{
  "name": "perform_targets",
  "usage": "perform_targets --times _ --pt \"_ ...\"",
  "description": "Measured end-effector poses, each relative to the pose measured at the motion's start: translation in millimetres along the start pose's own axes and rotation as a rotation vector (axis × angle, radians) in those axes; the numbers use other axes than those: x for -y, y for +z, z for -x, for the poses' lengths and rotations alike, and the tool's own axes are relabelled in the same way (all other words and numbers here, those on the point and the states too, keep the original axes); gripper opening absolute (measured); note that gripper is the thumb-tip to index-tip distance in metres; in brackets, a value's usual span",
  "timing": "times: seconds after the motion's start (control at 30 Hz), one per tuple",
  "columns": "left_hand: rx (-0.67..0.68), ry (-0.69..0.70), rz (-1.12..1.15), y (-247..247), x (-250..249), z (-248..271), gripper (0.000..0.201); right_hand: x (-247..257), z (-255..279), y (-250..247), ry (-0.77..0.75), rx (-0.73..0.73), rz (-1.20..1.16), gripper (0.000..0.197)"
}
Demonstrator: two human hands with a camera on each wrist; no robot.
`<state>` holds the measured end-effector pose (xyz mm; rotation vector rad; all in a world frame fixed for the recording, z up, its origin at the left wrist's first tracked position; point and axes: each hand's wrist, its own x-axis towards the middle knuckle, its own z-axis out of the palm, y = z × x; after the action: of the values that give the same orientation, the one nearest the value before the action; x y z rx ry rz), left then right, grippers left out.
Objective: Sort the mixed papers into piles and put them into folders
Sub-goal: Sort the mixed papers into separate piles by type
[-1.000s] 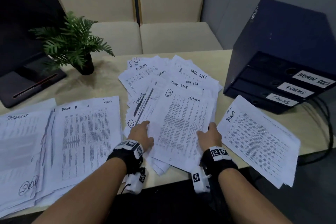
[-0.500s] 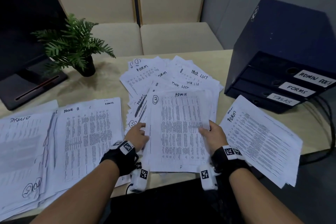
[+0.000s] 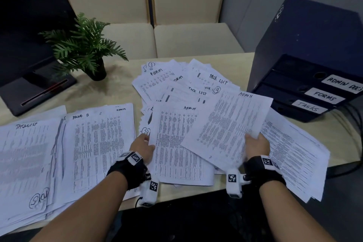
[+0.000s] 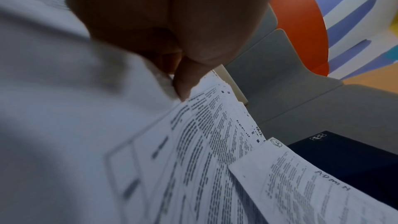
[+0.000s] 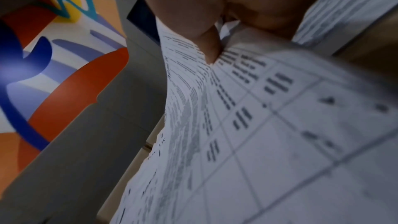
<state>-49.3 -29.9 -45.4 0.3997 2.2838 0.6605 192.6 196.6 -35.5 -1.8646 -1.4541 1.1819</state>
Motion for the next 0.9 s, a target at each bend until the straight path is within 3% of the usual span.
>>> perform_targets --times 0.13,0.3,0.43,0.6,0.67,0.8,0.9 --pt "0.052 -0.013 0.082 2.2 -2.8 1.9 0.034 3.9 12.5 1.6 -0.057 0.166 0.063 0.008" --pt "0.079 0.031 0.268 6.5 -0.7 1.8 0.027 0.4 33.3 21.3 -0.105 0.461 0.195 0.005" --pt "0.086 0.064 0.345 5.4 -2.2 8.1 0.023 -0.6 35.2 30.3 -0.077 0.542 0.149 0.013" --pt "0.016 0.027 0.378 7.3 0.4 8.7 0.019 0.5 26.3 29.2 -0.149 0.521 0.269 0.013" --pt "-0.005 0.014 0.323 7.8 1.1 7.4 0.021 0.6 20.4 26.0 -0.15 0.414 0.261 0.018" --pt "-0.016 -0.022 0.241 9.4 5.1 3.3 0.037 5.9 8.9 11.0 -0.077 0.106 0.002 0.02" --pt "-0.034 -0.028 0.194 10.4 5.2 2.3 0.042 10.1 2.4 -0.5 -0.045 0.022 -0.093 0.024"
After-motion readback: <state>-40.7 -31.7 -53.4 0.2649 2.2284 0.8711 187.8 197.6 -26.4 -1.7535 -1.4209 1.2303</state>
